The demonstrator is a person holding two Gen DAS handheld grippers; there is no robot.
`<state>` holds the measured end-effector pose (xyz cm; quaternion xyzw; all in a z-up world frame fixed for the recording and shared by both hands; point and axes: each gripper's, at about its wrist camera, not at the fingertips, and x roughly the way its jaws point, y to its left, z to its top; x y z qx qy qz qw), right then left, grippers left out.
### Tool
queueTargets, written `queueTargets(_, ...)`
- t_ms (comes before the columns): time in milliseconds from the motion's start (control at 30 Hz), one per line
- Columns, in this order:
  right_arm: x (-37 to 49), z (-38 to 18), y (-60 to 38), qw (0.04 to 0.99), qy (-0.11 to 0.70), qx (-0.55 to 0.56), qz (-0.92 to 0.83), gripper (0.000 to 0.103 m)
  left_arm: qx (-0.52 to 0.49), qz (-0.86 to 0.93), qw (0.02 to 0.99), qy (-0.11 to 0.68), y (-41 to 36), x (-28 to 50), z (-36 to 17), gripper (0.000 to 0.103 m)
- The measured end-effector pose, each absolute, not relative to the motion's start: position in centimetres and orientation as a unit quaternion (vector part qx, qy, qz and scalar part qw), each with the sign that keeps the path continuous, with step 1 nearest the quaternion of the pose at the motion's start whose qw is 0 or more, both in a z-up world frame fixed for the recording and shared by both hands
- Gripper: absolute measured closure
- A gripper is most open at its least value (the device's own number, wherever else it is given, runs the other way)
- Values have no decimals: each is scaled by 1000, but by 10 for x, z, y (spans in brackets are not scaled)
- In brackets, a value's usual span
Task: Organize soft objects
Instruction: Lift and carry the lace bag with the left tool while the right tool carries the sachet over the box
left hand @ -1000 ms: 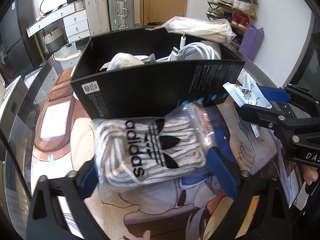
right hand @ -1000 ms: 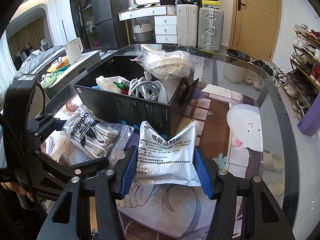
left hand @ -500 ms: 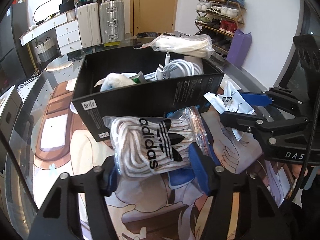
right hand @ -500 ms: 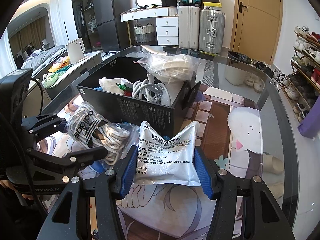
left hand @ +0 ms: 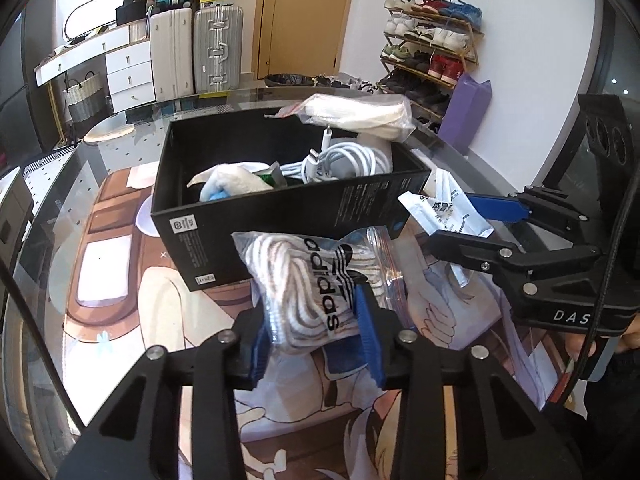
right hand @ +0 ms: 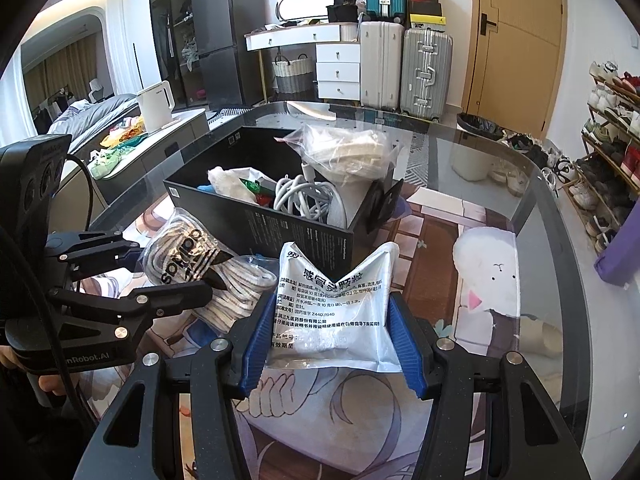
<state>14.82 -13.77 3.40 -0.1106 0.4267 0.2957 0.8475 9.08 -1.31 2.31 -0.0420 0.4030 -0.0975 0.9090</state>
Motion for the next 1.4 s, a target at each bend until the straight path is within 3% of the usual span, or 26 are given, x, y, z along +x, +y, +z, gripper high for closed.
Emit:
queueTargets(133, 146, 38, -139, 850, 421, -110, 296, 47, -56, -109, 912, 391, -9, 86, 32, 79)
queueTargets(267, 144, 43, -139, 852, 417, -110, 296, 47, -69, -118, 914, 383, -9, 85, 39, 82)
queueTargets(1400, 130, 98, -136, 875, 343, -107, 323, 47, -89, -48, 956, 276, 45, 62, 106, 83)
